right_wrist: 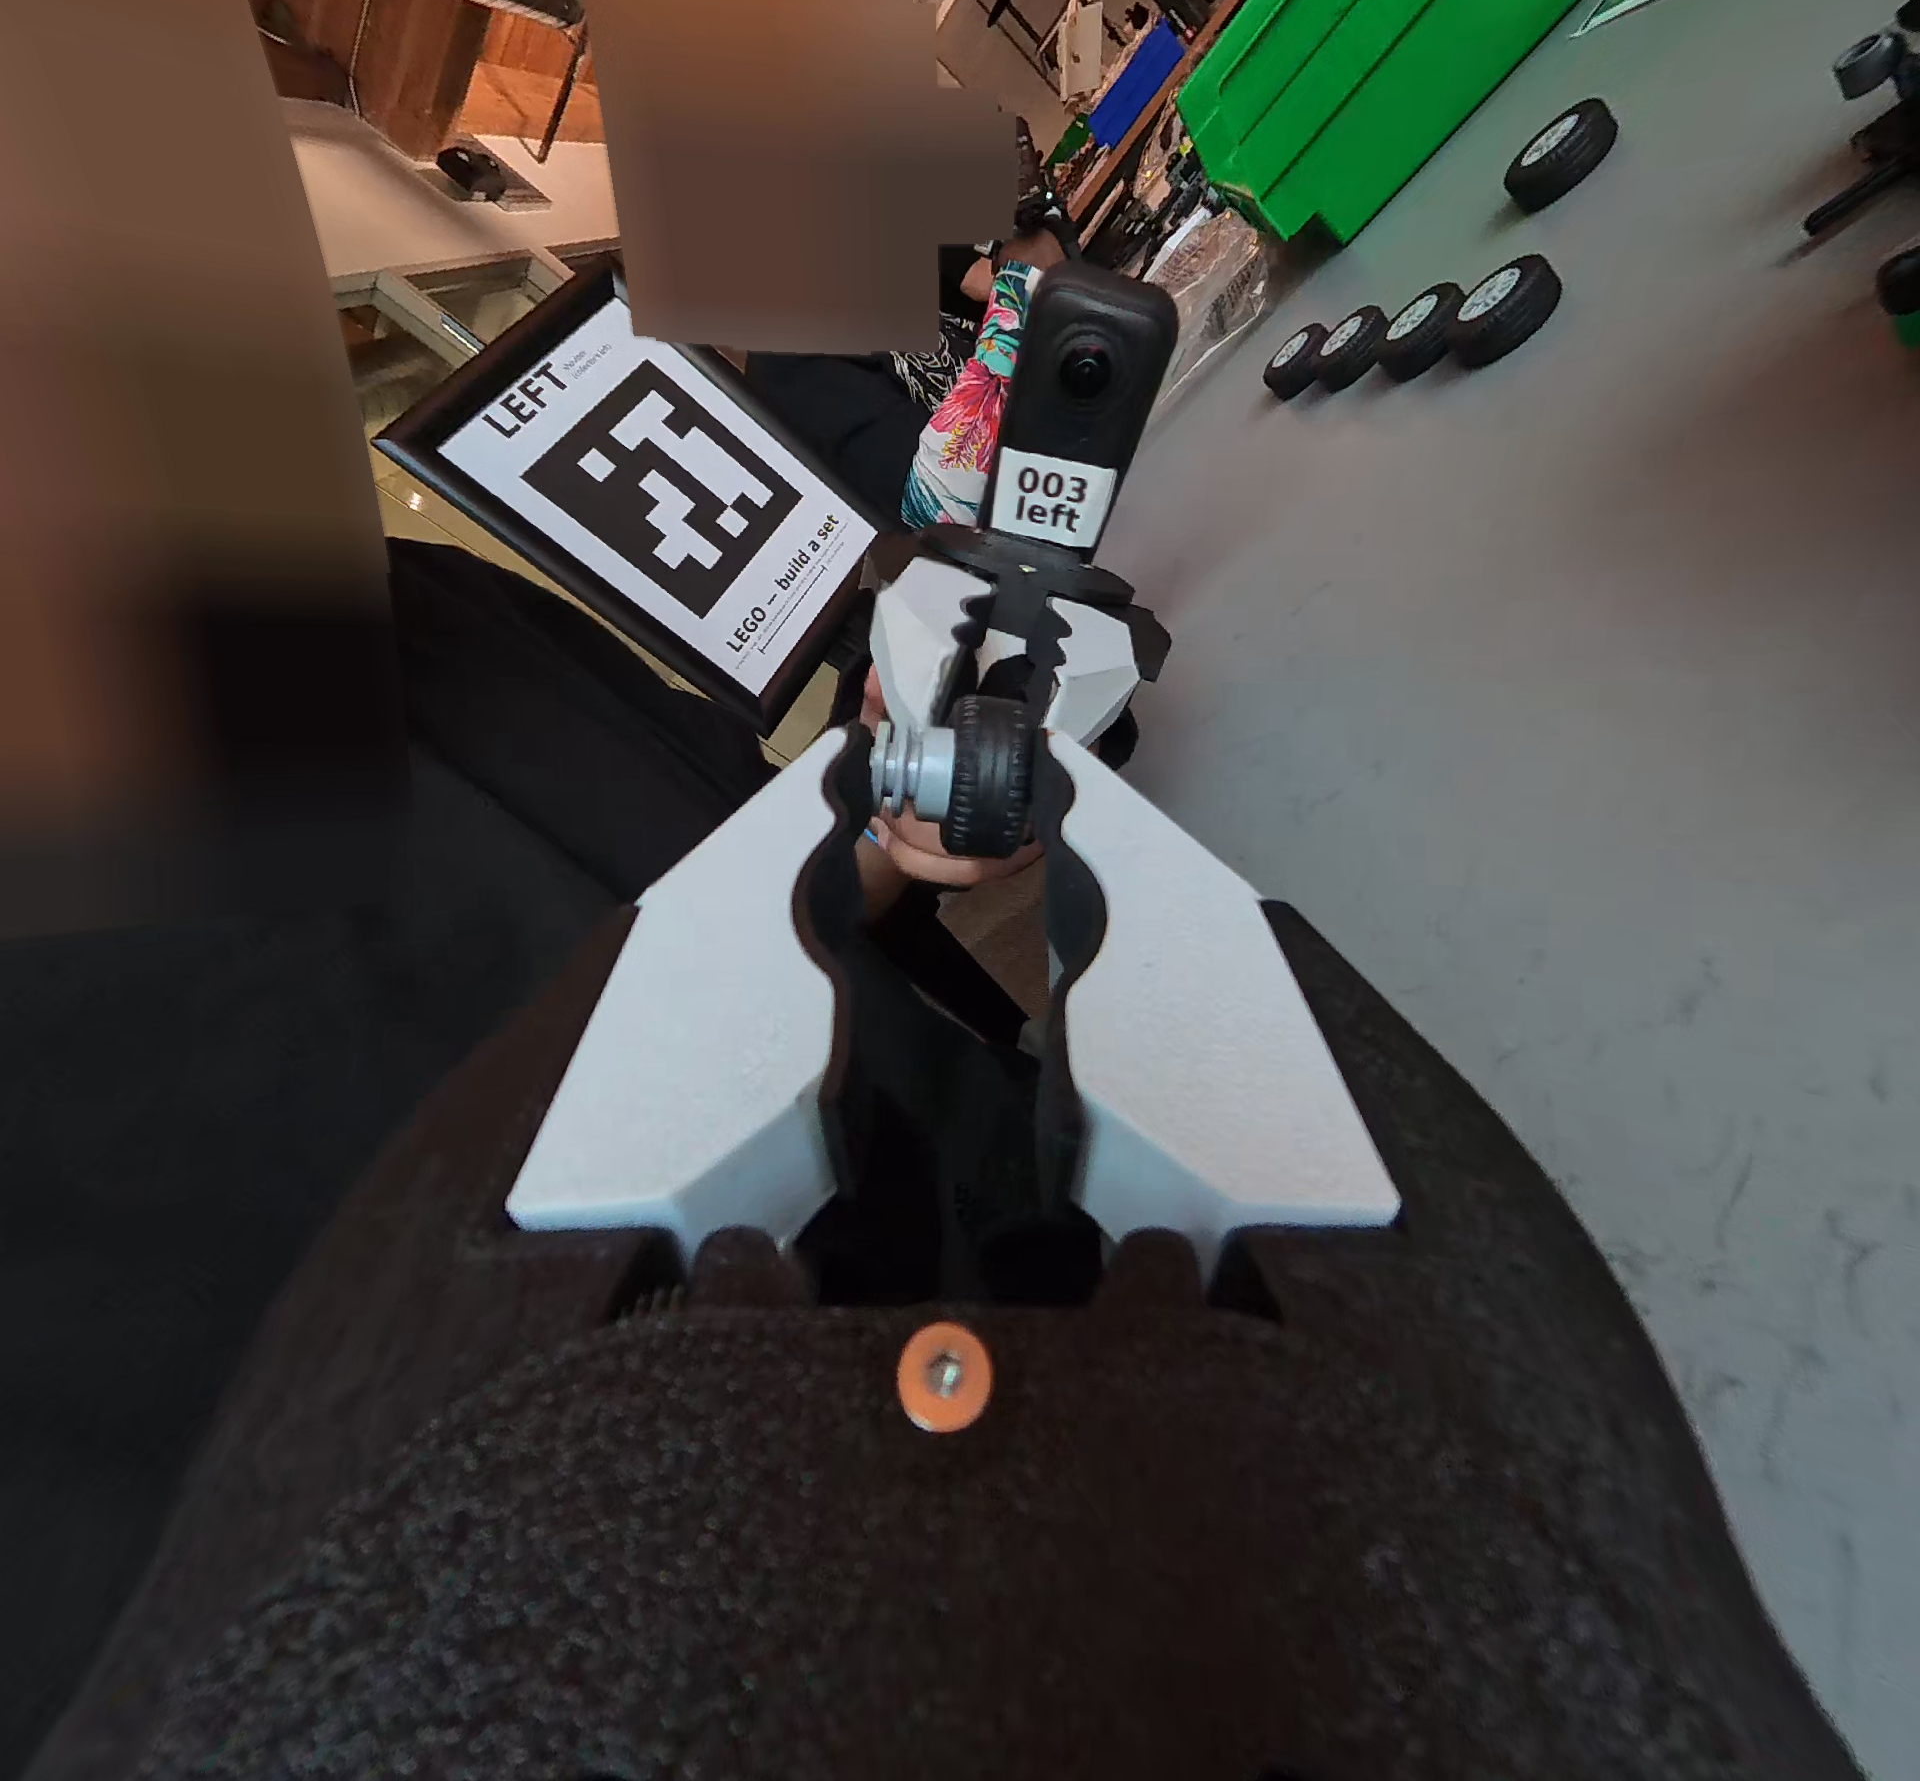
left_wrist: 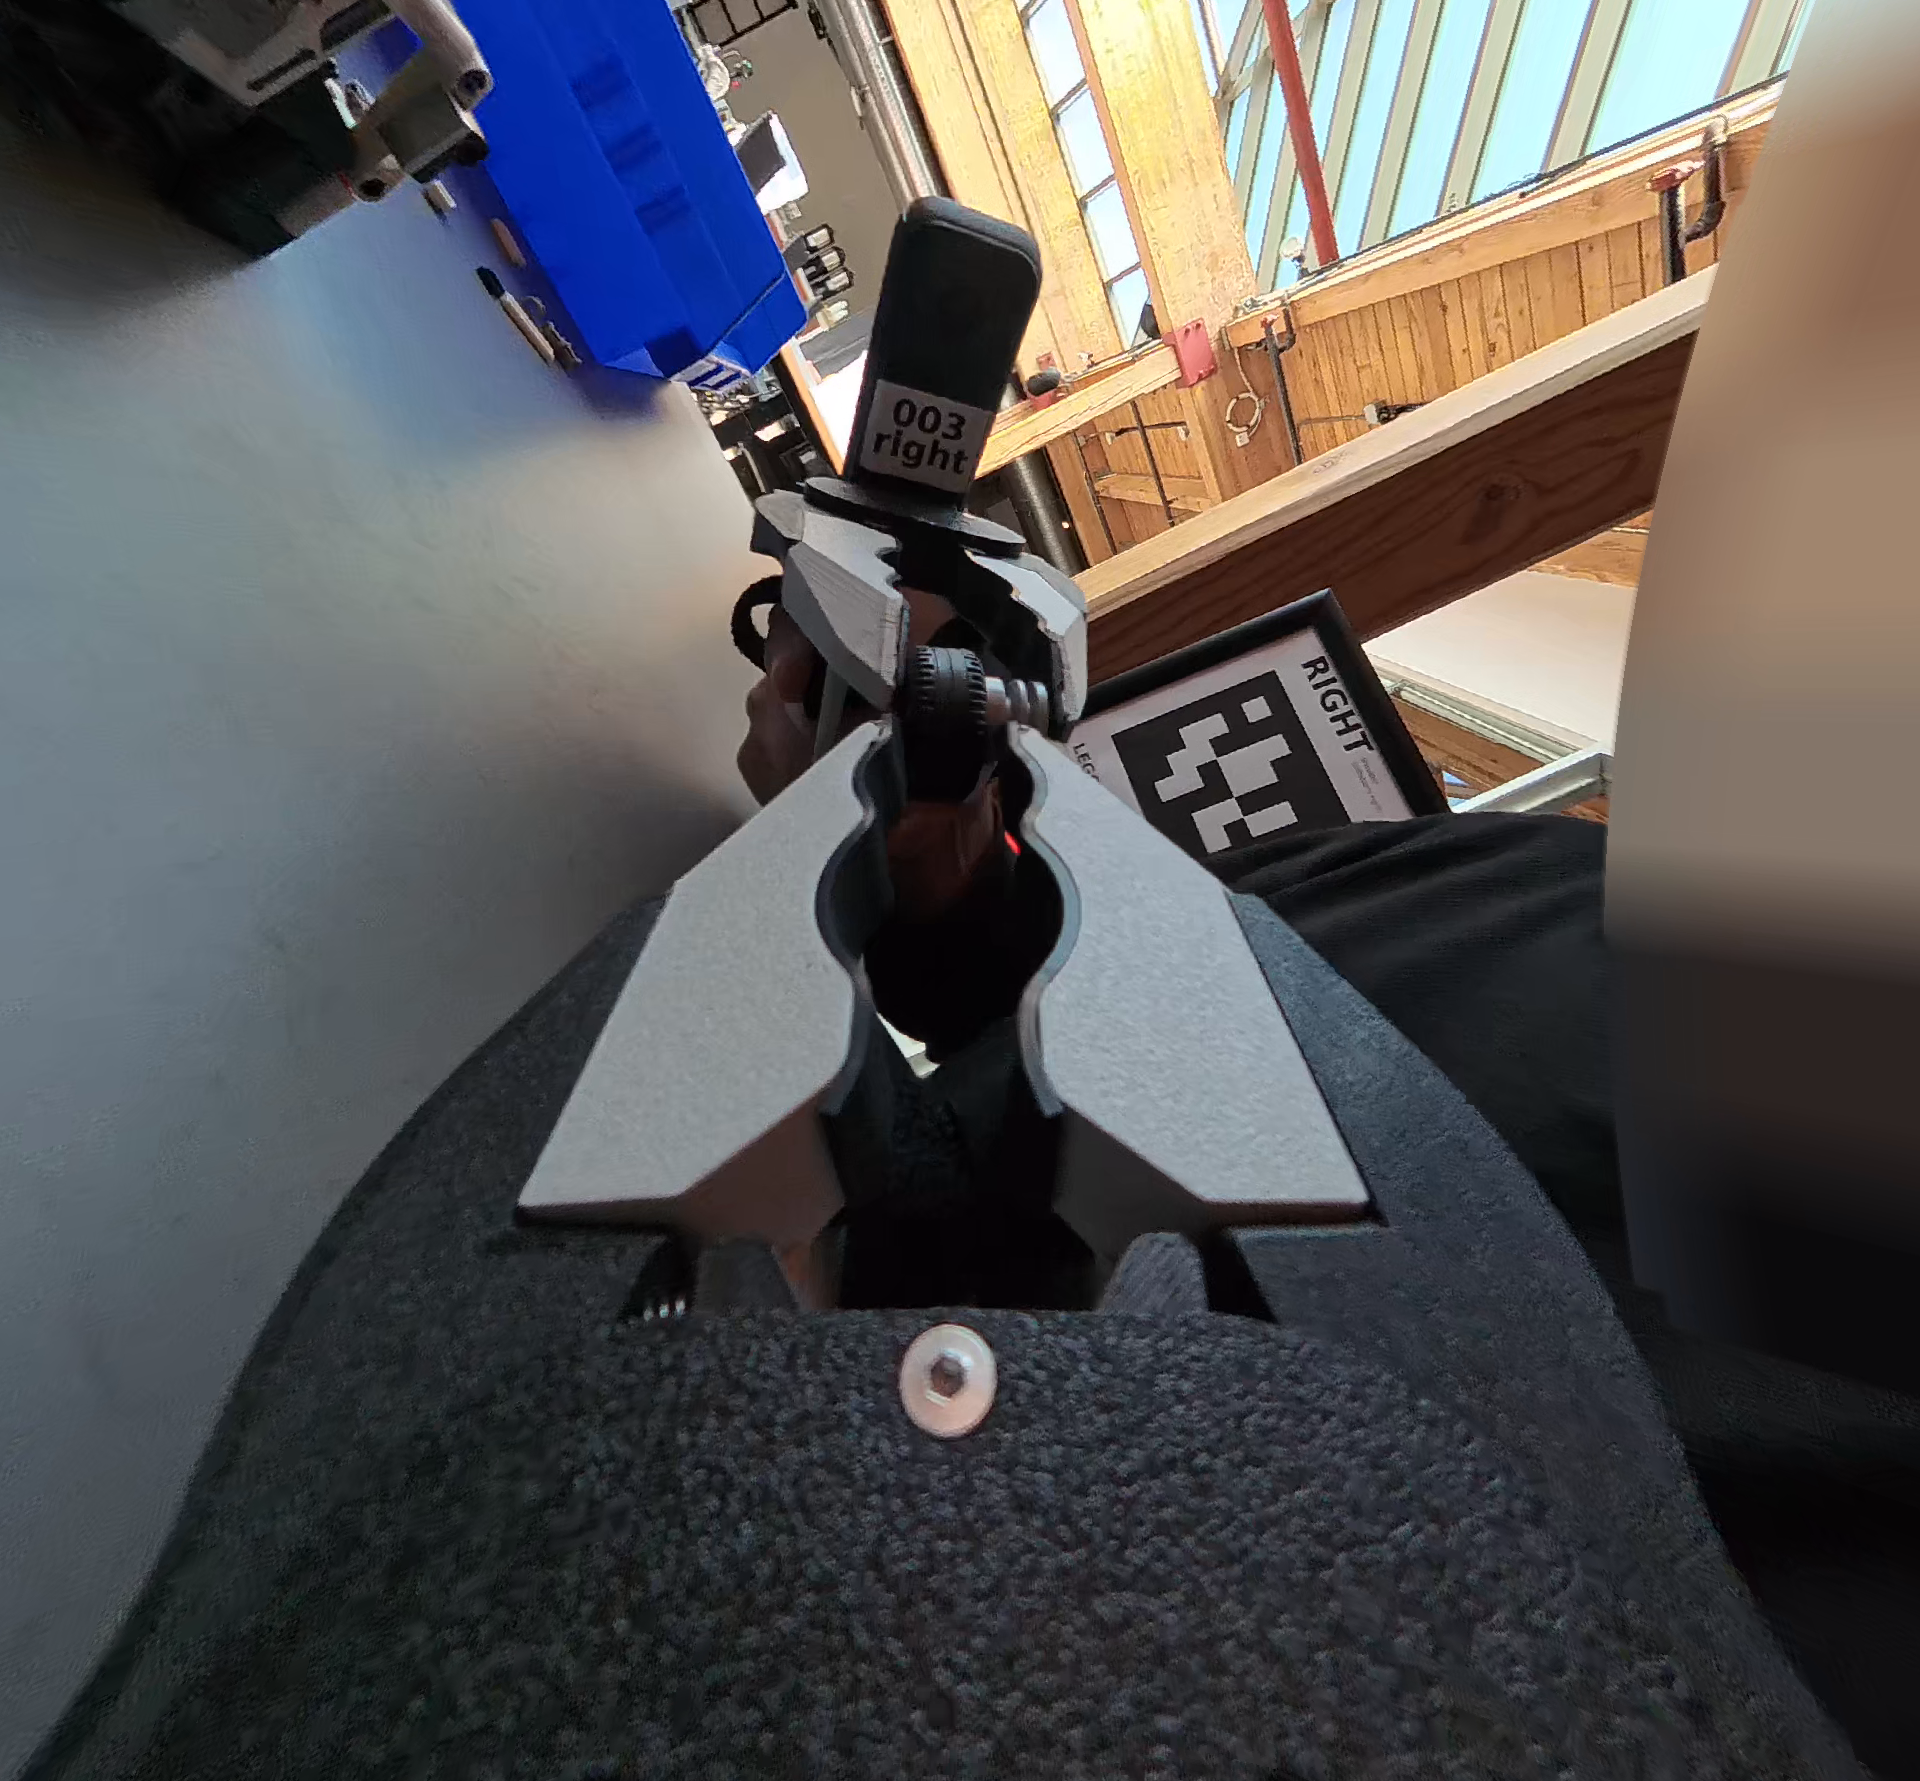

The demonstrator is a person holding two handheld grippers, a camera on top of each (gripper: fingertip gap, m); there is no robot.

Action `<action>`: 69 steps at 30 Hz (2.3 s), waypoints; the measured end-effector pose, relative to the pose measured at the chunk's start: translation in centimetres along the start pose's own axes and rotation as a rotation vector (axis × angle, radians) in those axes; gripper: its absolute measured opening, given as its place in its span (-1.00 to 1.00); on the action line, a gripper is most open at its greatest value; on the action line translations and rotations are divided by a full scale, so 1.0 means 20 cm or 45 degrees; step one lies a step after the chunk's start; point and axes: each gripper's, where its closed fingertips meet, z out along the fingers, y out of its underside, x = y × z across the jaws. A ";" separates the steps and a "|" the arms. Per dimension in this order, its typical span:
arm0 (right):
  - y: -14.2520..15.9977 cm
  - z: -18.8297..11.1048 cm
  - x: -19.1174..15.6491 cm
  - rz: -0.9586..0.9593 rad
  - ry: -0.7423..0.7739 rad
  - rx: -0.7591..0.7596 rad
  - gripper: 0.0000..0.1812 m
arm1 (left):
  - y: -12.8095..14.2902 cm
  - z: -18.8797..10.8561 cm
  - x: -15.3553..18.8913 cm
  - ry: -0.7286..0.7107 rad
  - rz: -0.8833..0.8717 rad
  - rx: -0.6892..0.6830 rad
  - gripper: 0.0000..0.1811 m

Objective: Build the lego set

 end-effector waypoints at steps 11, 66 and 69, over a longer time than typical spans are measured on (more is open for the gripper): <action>-0.04 -0.01 -0.01 -0.098 0.023 0.050 -0.68 | 0.01 0.01 0.00 -0.078 0.245 -0.056 -0.86; 0.04 0.01 0.04 -0.390 0.243 0.009 -0.67 | 0.07 0.01 -0.04 -0.282 0.690 -0.185 -0.72; 0.03 0.02 0.05 -0.379 0.251 0.051 -0.66 | 0.06 0.01 -0.04 -0.283 0.679 -0.172 -0.75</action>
